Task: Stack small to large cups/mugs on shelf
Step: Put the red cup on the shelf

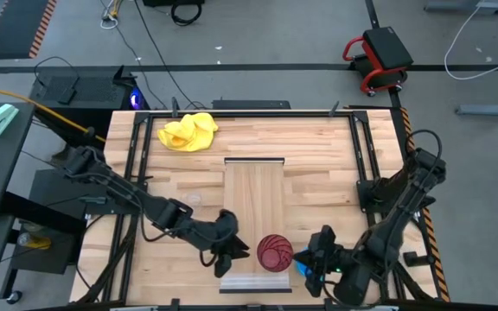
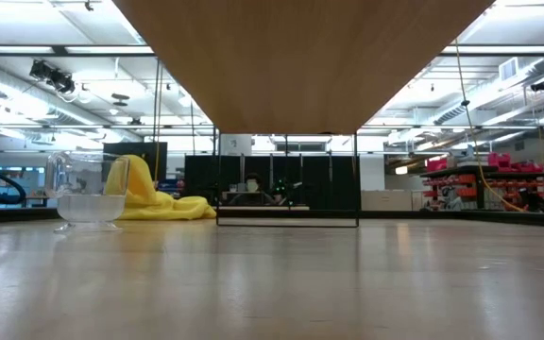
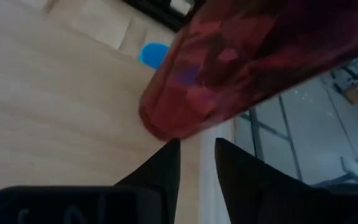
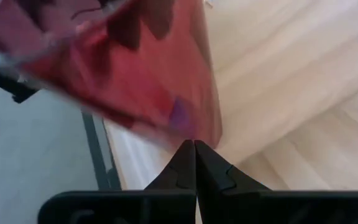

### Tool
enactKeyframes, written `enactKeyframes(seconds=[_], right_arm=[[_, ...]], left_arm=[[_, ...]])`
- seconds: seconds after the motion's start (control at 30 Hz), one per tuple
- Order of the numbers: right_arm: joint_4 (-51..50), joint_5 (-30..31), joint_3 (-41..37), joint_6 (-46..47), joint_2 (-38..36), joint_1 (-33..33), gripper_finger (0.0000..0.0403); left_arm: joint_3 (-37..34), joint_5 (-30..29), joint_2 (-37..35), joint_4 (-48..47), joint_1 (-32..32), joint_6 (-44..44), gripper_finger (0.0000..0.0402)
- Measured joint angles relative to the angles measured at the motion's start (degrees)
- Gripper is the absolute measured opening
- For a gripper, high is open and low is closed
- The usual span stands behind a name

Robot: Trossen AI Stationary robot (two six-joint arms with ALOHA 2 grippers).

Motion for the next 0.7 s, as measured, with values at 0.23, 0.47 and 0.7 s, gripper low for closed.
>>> enactKeyframes(seconds=[0.23, 0.47, 0.7], right_arm=[[5.66, -4.30, 0.00, -7.22, 0.19, -2.91, 0.0000], [8.25, -6.50, 0.02, -11.09, 0.30, -4.91, 0.0000], [8.53, -10.01, 0.04, -12.59, 0.73, -5.71, 0.0000]], left_arm=[[0.00, -0.04, 0.24, 1.64, -0.02, -0.04, 0.0107], [0.00, -0.04, 0.24, 1.48, -0.11, -0.06, 0.0107], [0.00, 1.72, 0.24, -0.23, -0.07, -0.20, 0.0107]])
